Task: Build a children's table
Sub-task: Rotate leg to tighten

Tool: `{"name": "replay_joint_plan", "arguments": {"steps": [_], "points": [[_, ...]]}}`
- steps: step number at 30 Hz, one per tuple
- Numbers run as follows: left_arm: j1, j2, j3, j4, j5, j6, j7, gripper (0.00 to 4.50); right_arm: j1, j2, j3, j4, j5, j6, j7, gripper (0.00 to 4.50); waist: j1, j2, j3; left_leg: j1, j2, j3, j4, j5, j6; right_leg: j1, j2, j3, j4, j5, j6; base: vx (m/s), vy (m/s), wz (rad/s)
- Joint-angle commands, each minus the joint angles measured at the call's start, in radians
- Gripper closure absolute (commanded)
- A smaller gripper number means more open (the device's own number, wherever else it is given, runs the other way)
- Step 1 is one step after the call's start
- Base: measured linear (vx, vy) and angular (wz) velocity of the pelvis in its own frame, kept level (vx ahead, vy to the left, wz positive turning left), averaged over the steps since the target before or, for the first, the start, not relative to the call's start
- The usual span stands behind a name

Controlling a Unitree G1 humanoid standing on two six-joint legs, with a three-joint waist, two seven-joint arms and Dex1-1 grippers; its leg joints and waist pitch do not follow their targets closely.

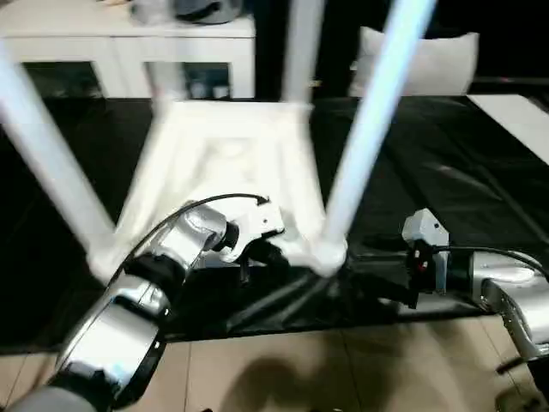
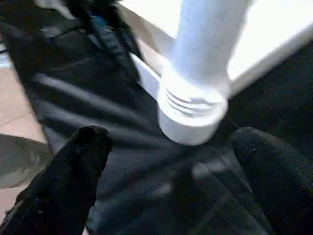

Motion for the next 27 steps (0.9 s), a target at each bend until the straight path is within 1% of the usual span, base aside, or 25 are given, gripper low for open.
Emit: {"name": "replay_joint_plan", "arguments": {"steps": [1, 2, 3, 4, 5, 7, 11, 12, 13, 15, 16, 17, 19, 21, 23, 25, 26, 27], "points": [[0.068, -0.01, 0.02, -0.029, -0.04, 0.033, 0.008, 4.48, -0.028, 0.004, -0.011, 0.006, -0.006, -0.014, -0.007, 0.0, 0.008, -0.027, -0.051, -0.023, -0.007, 0.009, -0.055, -0.163, 0.099, 0.061, -0.047, 0.028, -0.113, -0.575, 0.022, 0.0, 0.0, 0.0], [0.103, -0.005, 0.007, -0.091, -0.044, 0.002, -0.021, 4.48, -0.037, 0.006, -0.008, 0.014, -0.006, -0.018, -0.005, 0.0, 0.008, -0.024, -0.051, -0.024, -0.005, 0.008, -0.056, -0.162, 0.103, 0.062, -0.049, 0.028, -0.114, -0.576, 0.021, 0.0, 0.0, 0.0], [0.11, -0.001, 0.001, -0.103, -0.042, -0.011, -0.029, 4.48, -0.039, 0.006, -0.008, 0.016, -0.005, -0.019, -0.003, 0.0, 0.007, -0.025, -0.054, -0.027, -0.002, 0.006, -0.058, -0.155, 0.107, 0.063, -0.051, 0.031, -0.109, -0.565, 0.021, 0.0, 0.0, 0.0], [0.132, 0.015, -0.027, -0.139, -0.028, -0.05, -0.054, 4.48, -0.046, 0.007, -0.004, 0.024, -0.002, -0.022, 0.004, 0.0, 0.005, -0.024, -0.057, -0.027, 0.003, 0.003, -0.061, -0.148, 0.11, 0.063, -0.054, 0.035, -0.103, -0.545, 0.012, 0.0, 0.0, 0.0], [0.142, 0.029, -0.048, -0.161, -0.015, -0.065, -0.068, 4.48, -0.05, 0.008, 0.0, 0.031, 0.002, -0.029, 0.014, 0.0, 0.004, -0.024, -0.055, -0.027, 0.003, 0.006, -0.062, -0.145, 0.114, 0.061, -0.051, 0.037, -0.106, -0.54, 0.008, 0.0, 0.0, 0.0], [0.154, 0.045, -0.068, -0.191, -0.002, -0.075, -0.086, 4.48, -0.057, 0.011, 0.004, 0.041, 0.012, -0.048, 0.041, 0.0, 0.009, -0.018, -0.058, -0.025, 0.011, 0.005, -0.065, -0.134, 0.118, 0.06, -0.054, 0.043, -0.096, -0.499, -0.017, 0.0, 0.0, 0.0], [0.175, 0.065, -0.083, -0.252, 0.003, -0.159, -0.111, 4.48, -0.078, 0.016, 0.013, 0.066, 0.025, -0.072, 0.087, 0.0, 0.014, -0.014, -0.06, -0.025, 0.019, 0.003, -0.068, -0.119, 0.12, 0.061, -0.058, 0.05, -0.084, -0.436, -0.055, 0.0, 0.0, 0.0], [0.177, 0.066, -0.082, -0.261, 0.007, -0.173, -0.106, 4.49, -0.086, 0.018, 0.016, 0.076, 0.027, -0.073, 0.097, 0.18, 0.016, -0.014, -0.06, -0.026, 0.022, 0.003, -0.07, -0.111, 0.12, 0.063, -0.06, 0.053, -0.078, -0.411, -0.069, 0.0, 0.0, 0.0], [0.181, 0.07, -0.085, -0.279, 0.013, -0.189, -0.102, 4.5, -0.101, 0.024, 0.021, 0.093, 0.031, -0.078, 0.113, 0.29, 0.017, -0.013, -0.061, -0.024, 0.023, 0.004, -0.069, -0.108, 0.121, 0.063, -0.061, 0.054, -0.076, -0.397, -0.082, 0.0, 0.0, 0.0], [0.18, 0.072, -0.089, -0.281, 0.015, -0.192, -0.108, 4.5, -0.109, 0.028, 0.022, 0.101, 0.035, -0.079, 0.121, 0.39, 0.021, -0.014, -0.061, -0.025, 0.022, 0.006, -0.069, -0.099, 0.123, 0.063, -0.061, 0.056, -0.073, -0.384, -0.09, 0.0, 0.0, 0.0], [0.179, 0.073, -0.093, -0.283, 0.016, -0.193, -0.114, 4.5, -0.115, 0.031, 0.023, 0.105, 0.038, -0.077, 0.128, 0.39, 0.023, -0.014, -0.061, -0.025, 0.022, 0.006, -0.069, -0.098, 0.122, 0.063, -0.061, 0.057, -0.073, -0.385, -0.09, 0.0, 0.0, 0.0], [0.18, 0.077, -0.101, -0.292, 0.013, -0.197, -0.127, 4.5, -0.13, 0.037, 0.041, 0.116, 0.047, -0.071, 0.168, 0.71, 0.03, -0.017, -0.062, -0.023, 0.022, 0.007, -0.069, -0.096, 0.119, 0.064, -0.062, 0.058, -0.07, -0.383, -0.094, 0.0, 0.0, 0.0], [0.182, 0.079, -0.103, -0.295, 0.011, -0.196, -0.129, 4.5, -0.135, 0.038, 0.048, 0.122, 0.048, -0.069, 0.187, 0.79, 0.031, -0.015, -0.061, -0.024, 0.024, 0.007, -0.069, -0.092, 0.119, 0.064, -0.062, 0.059, -0.069, -0.376, -0.096, 0.0, 0.0, 0.0], [0.182, 0.08, -0.106, -0.296, 0.008, -0.197, -0.132, 4.5, -0.148, 0.046, 0.062, 0.142, 0.046, -0.065, 0.218, 0.88, 0.032, -0.015, -0.061, -0.025, 0.026, 0.006, -0.069, -0.091, 0.118, 0.064, -0.063, 0.06, -0.067, -0.364, -0.104, 0.0, 0.0, 0.0], [0.181, 0.081, -0.107, -0.295, 0.01, -0.2, -0.136, 4.5, -0.162, 0.054, 0.068, 0.166, 0.041, -0.068, 0.225, 1.14, 0.032, -0.014, -0.061, -0.024, 0.026, 0.006, -0.07, -0.089, 0.112, 0.063, -0.063, 0.061, -0.067, -0.362, -0.109, 0.0, 0.0, 0.0], [0.182, 0.081, -0.107, -0.294, 0.013, -0.202, -0.138, 4.5, -0.174, 0.062, 0.07, 0.187, 0.041, -0.071, 0.229, 1.33, 0.032, -0.016, -0.062, -0.023, 0.026, 0.007, -0.069, -0.086, 0.111, 0.064, -0.064, 0.061, -0.065, -0.354, -0.112, 0.0, 0.0, 0.0], [0.182, 0.081, -0.107, -0.293, 0.014, -0.202, -0.14, 4.5, -0.181, 0.066, 0.072, 0.199, 0.043, -0.067, 0.234, 1.33, 0.032, -0.016, -0.062, -0.025, 0.025, 0.006, -0.069, -0.084, 0.11, 0.065, -0.064, 0.062, -0.063, -0.351, -0.114, 0.0, 0.0, 0.0], [0.182, 0.082, -0.108, -0.293, 0.013, -0.202, -0.142, 4.5, -0.185, 0.068, 0.074, 0.206, 0.046, -0.065, 0.24, 1.55, 0.032, -0.016, -0.062, -0.024, 0.025, 0.007, -0.069, -0.087, 0.11, 0.064, -0.064, 0.061, -0.065, -0.357, -0.113, 0.0, 0.0, 0.0]]}}
